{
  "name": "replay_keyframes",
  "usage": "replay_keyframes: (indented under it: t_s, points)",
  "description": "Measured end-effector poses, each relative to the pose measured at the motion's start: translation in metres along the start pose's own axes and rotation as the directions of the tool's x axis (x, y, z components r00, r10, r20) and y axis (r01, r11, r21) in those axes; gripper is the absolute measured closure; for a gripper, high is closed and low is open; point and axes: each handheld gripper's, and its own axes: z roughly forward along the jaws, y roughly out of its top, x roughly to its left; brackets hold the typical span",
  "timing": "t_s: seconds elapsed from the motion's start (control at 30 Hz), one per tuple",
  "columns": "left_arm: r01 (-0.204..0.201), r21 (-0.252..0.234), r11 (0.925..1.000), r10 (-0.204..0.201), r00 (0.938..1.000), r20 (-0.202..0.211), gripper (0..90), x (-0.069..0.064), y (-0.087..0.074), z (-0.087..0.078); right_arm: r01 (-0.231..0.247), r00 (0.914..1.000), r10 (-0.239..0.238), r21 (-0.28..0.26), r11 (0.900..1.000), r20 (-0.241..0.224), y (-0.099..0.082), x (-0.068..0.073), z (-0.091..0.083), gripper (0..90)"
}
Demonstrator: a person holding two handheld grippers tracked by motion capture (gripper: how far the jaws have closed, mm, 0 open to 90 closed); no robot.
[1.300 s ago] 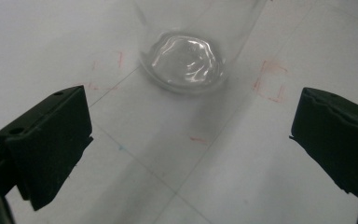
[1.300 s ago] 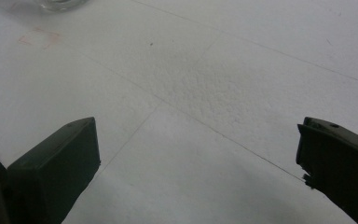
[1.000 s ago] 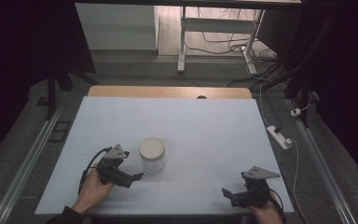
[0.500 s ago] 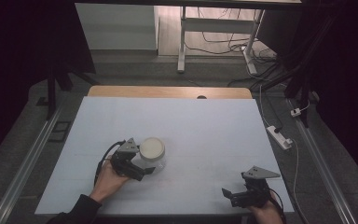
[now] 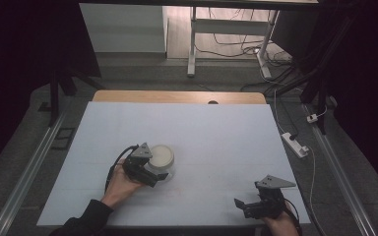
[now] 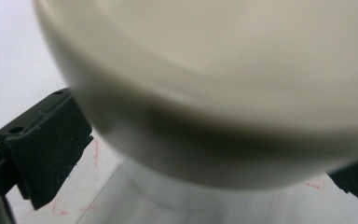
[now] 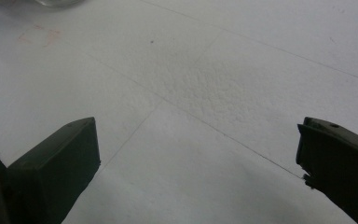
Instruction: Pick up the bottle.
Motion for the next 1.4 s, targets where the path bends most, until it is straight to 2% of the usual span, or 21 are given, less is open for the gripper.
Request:
replay_keyframes:
  t_s: [0.1, 0.17, 0.27, 0.53, 0.8, 0.97, 1.17, 1.4]
  points:
    - [-0.009, -0.005, 0.9999, 0.009, 0.9999, 0.006, 0.5, 0.000, 0.001, 0.001, 0.001, 1.0000, -0.001, 0.000, 1.0000, 0.001, 0.000, 0.000, 0.000, 0.0]
    - [-0.022, -0.011, 0.9997, 0.022, 0.9997, 0.011, 4.5, 0.000, 0.002, 0.002, 0.001, 1.0000, -0.001, 0.000, 1.0000, 0.000, 0.000, 0.000, 0.000, 0.0]
    - [-0.043, -0.008, 0.9990, 0.043, 0.9991, -0.001, 6.3, -0.002, 0.003, 0.001, 0.002, 1.0000, -0.002, 0.000, 1.0000, 0.001, 0.000, 0.000, 0.000, 0.0]
    - [-0.052, -0.005, 0.9986, 0.052, 0.9986, -0.006, 7.1, -0.003, 0.003, 0.001, 0.004, 1.0000, -0.004, 0.001, 1.0000, 0.001, 0.000, 0.000, 0.000, 0.0]
    - [-0.041, 0.000, 0.9992, 0.041, 0.9991, -0.014, 7.2, -0.005, 0.004, 0.000, 0.005, 1.0000, -0.005, 0.000, 1.0000, 0.001, 0.000, 0.001, 0.000, 0.0]
    - [-0.062, 0.016, 0.9979, 0.063, 0.9974, -0.035, 7.3, -0.008, 0.007, -0.001, 0.007, 1.0000, -0.007, 0.000, 1.0000, 0.001, 0.000, 0.001, 0.000, 0.0]
    - [-0.073, 0.008, 0.9973, 0.074, 0.9961, -0.048, 7.3, -0.009, 0.012, -0.007, 0.007, 1.0000, -0.007, 0.001, 1.0000, 0.001, 0.000, 0.001, 0.000, 0.0]
    - [-0.077, 0.003, 0.9970, 0.077, 0.9961, -0.042, 7.3, -0.011, 0.020, -0.013, 0.006, 1.0000, -0.006, -0.002, 1.0000, 0.000, 0.000, 0.001, 0.000, 0.0]
